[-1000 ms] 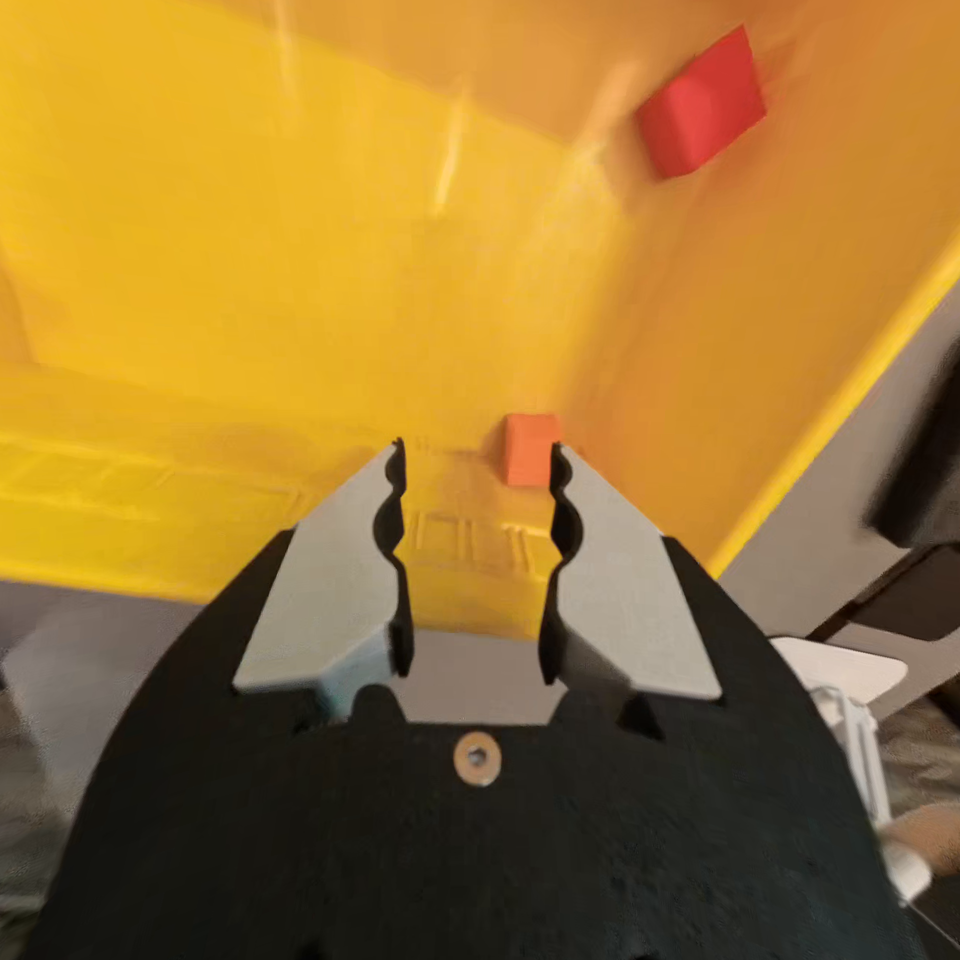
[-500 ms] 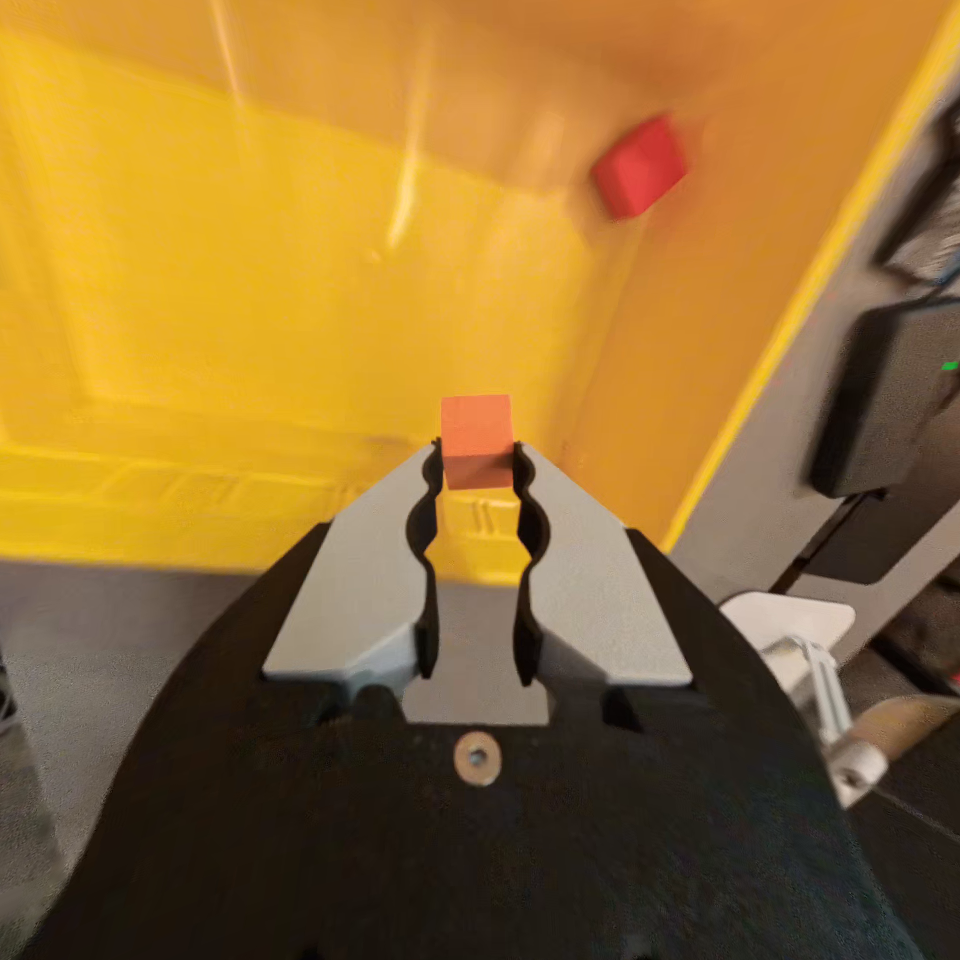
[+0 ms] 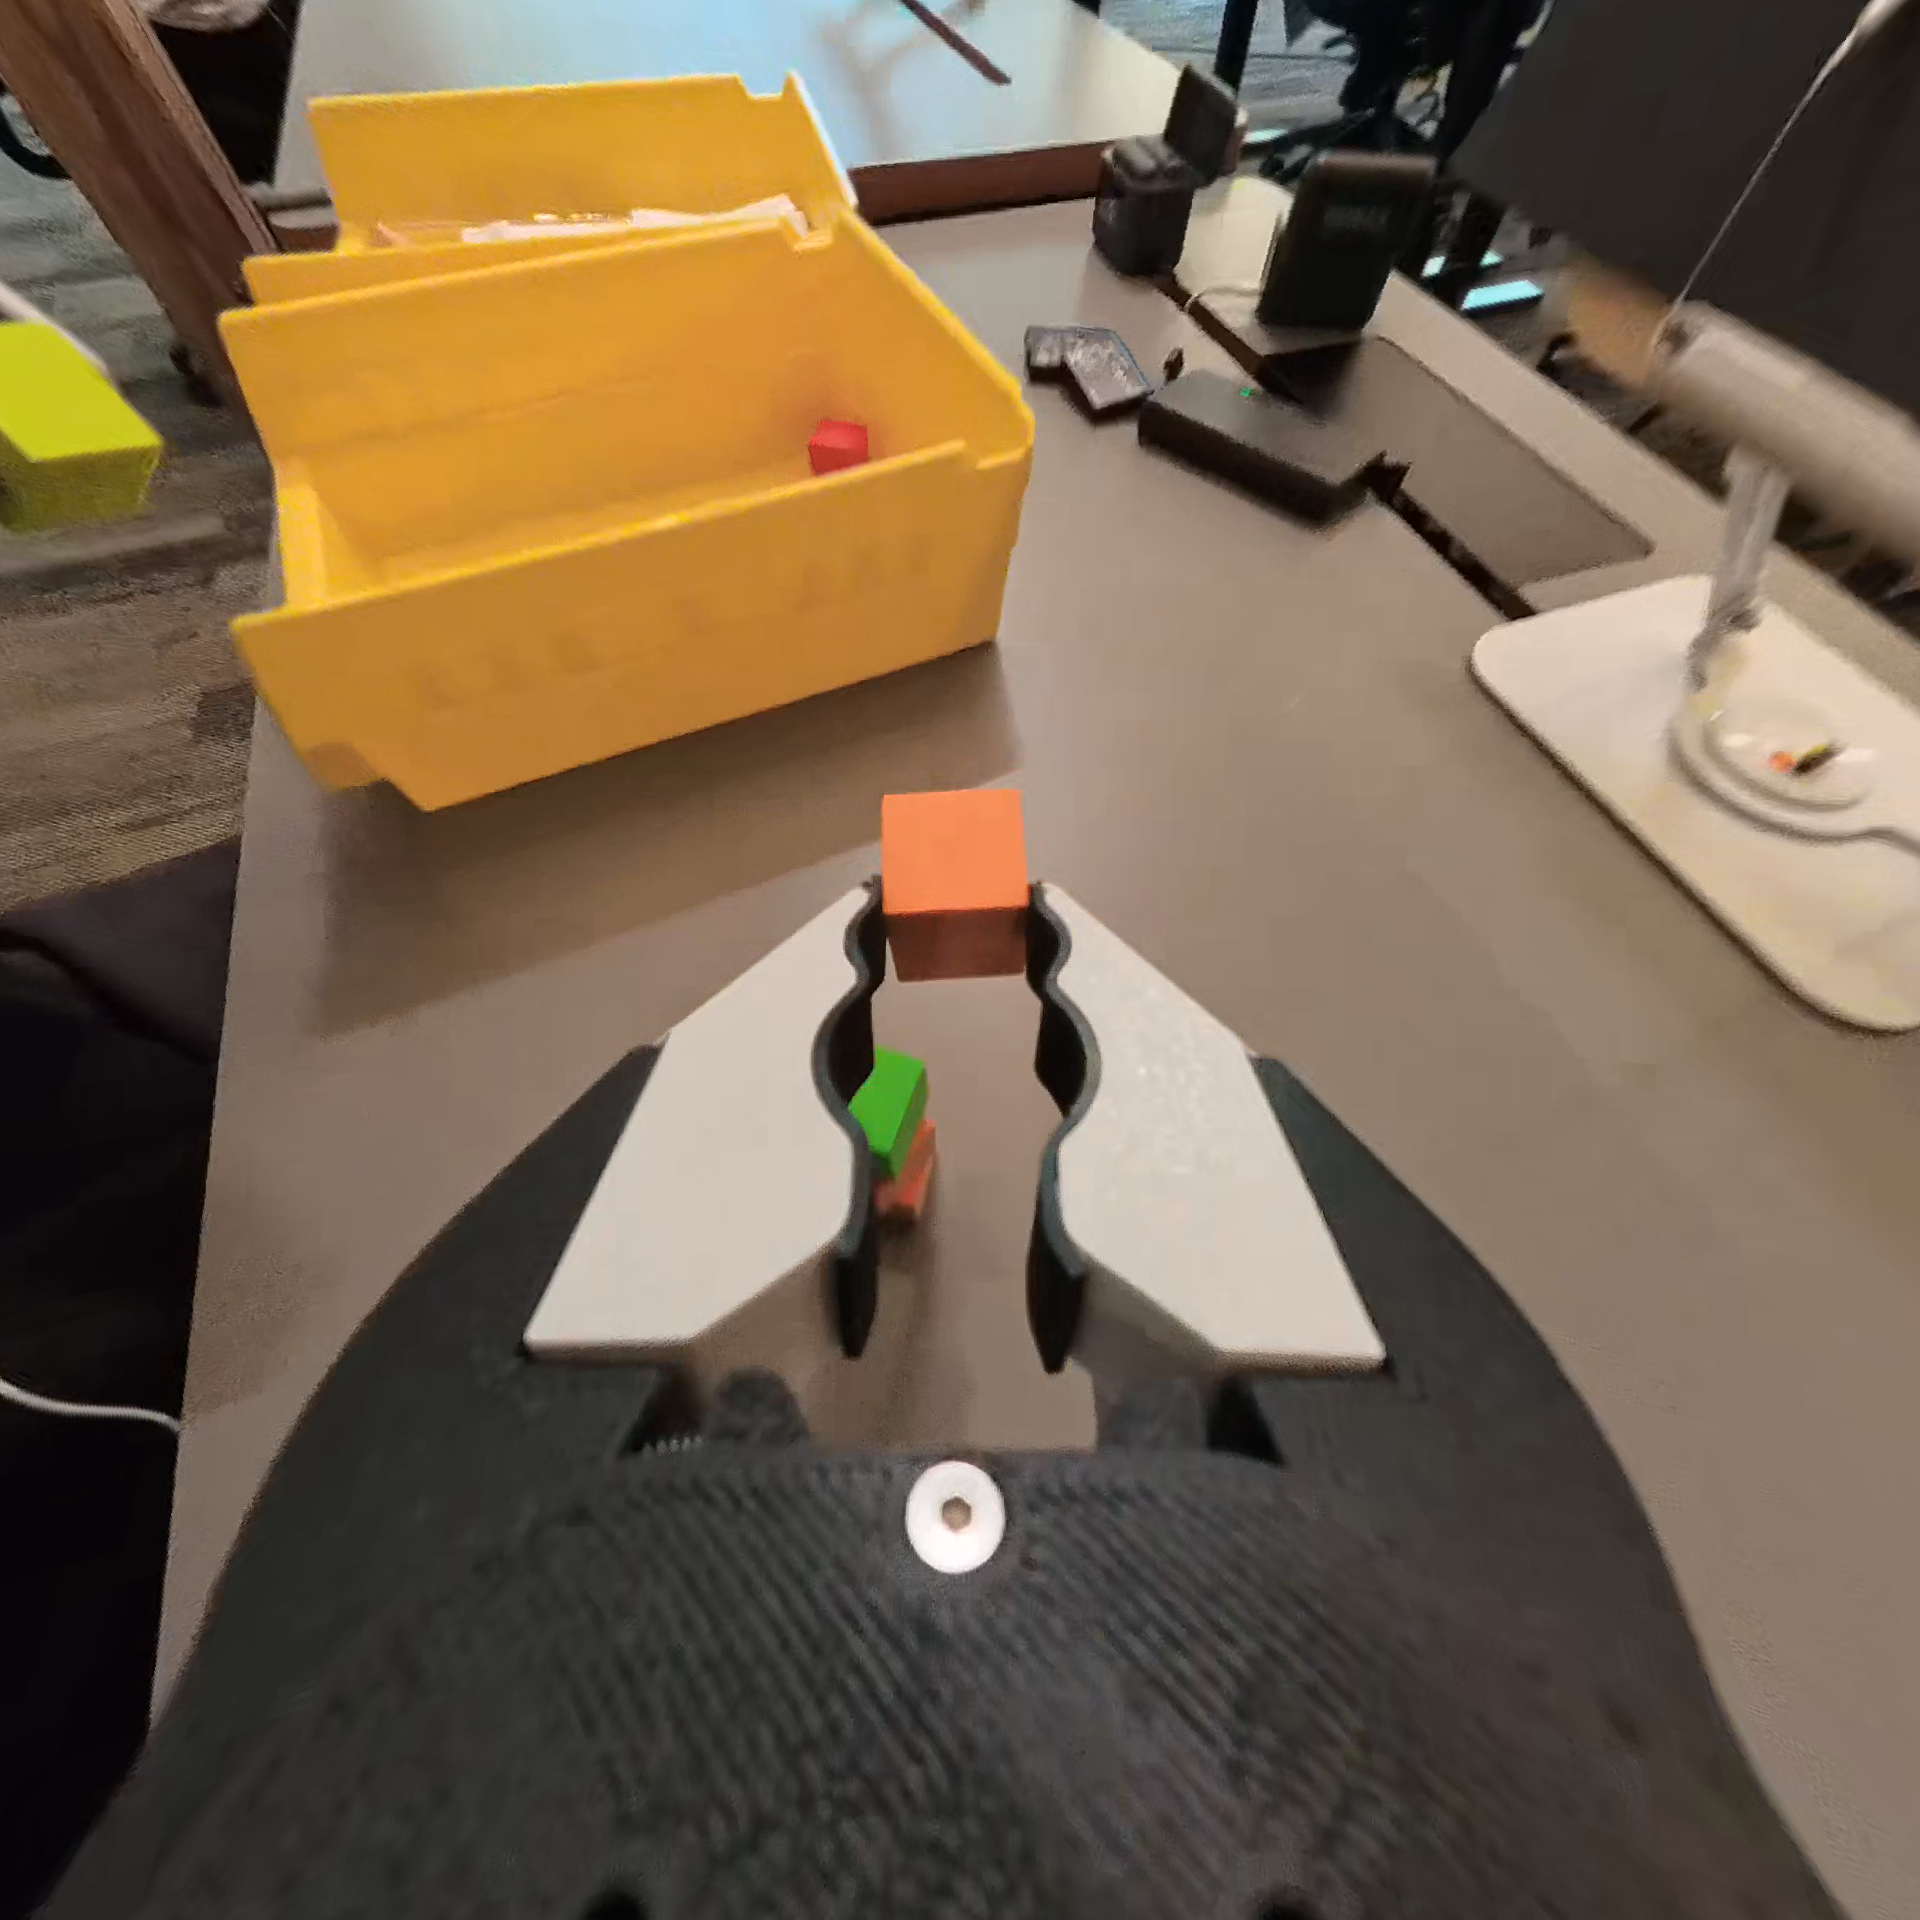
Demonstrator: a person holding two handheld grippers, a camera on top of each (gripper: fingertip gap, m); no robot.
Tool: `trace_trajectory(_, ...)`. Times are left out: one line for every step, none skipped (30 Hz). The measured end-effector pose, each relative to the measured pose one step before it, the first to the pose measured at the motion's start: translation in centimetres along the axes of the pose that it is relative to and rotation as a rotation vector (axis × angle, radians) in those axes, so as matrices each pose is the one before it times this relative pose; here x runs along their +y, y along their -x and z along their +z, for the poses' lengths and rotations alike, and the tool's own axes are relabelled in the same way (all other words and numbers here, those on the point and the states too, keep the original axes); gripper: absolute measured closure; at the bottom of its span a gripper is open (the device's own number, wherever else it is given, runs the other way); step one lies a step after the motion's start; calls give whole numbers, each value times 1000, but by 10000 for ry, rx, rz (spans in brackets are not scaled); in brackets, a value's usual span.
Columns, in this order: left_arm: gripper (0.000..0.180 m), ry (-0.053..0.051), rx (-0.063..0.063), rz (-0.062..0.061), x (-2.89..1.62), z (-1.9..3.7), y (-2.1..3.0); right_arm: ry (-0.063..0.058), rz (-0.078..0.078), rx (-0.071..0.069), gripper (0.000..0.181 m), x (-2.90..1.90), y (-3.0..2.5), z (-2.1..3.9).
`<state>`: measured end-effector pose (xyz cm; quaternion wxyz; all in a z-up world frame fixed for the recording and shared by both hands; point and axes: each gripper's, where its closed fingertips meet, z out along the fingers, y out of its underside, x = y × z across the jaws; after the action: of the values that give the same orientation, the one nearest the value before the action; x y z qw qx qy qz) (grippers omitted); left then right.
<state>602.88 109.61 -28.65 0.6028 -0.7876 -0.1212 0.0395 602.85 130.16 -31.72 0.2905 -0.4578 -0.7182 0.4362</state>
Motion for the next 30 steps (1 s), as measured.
trace_trajectory(154,142,183,53,-115,909,-730,-37,138,-97,156,1234,187,51)
trace_trajectory(154,119,208,30,-131,853,-761,-76,52,-103,156,961,210,85)
trace_trajectory(154,99,194,25,-147,763,-733,-151,54,-185,156,616,320,69)
trace_trajectory(154,87,134,24,-120,710,-636,-128,116,-271,156,432,382,66)
trace_trajectory(154,88,90,35,-73,671,-532,-68,118,-281,157,323,343,45)
trace_trajectory(154,113,65,37,2,657,-441,-19,63,-217,156,273,215,28)
trace_trajectory(154,131,38,30,40,652,-340,40,-4,-135,156,262,105,10)
trace_trajectory(153,130,29,28,58,641,-260,65,-66,-70,156,246,7,-8)
trace_trajectory(153,119,28,15,41,614,-220,30,-107,-30,156,161,-17,-14)
trace_trajectory(153,97,35,0,2,561,-190,-31,-104,-38,156,71,8,-32)
trace_trajectory(154,75,42,-7,-43,511,-179,-60,-44,-106,156,14,109,-32)
trace_trajectory(154,63,41,-4,-62,480,-148,-56,30,-178,156,25,202,-12)
trace_trajectory(154,73,38,2,-43,446,-114,-24,61,-193,156,72,218,26)
trace_trajectory(154,90,35,3,-2,433,-93,19,32,-142,156,127,158,16)
trace_trajectory(154,91,29,5,9,395,-68,22,-23,-61,156,134,76,2)
trace_trajectory(153,80,18,12,9,356,-41,4,-53,-7,156,103,-10,-21)
trace_trajectory(153,73,11,14,15,315,-22,1,-45,6,156,85,-48,-19)
trace_trajectory(153,69,9,7,26,296,0,15,-16,-8,156,109,-63,0)
trace_trajectory(153,67,19,-2,23,288,-9,28,7,-17,156,119,-94,21)
trace_trajectory(153,63,27,-8,36,268,-10,8,10,-24,156,101,-91,34)
trace_trajectory(153,53,22,-7,33,248,3,-18,13,-42,156,34,-67,47)
trace_trajectory(153,39,9,-5,20,239,24,12,23,-49,156,59,-42,64)
trace_trajectory(153,39,11,-8,40,217,24,57,9,-42,156,105,-26,80)
trace_trajectory(153,42,13,-14,66,215,20,38,-20,-34,156,80,-5,53)
trace_trajectory(154,43,12,-17,61,201,21,13,-25,-35,155,54,23,31)
trace_trajectory(154,38,13,-17,54,204,20,19,-10,-31,151,66,34,20)
trace_trajectory(153,43,16,-13,50,218,16,-3,-4,-13,146,37,10,6)
trace_trajectory(154,45,29,-2,24,248,10,-68,-15,3,141,-57,5,-56)
trace_trajectory(154,41,46,12,-16,298,-20,-126,-22,-12,140,-155,34,-127)
trace_trajectory(154,28,43,34,-83,352,3,-160,-12,-26,139,-201,25,-174)
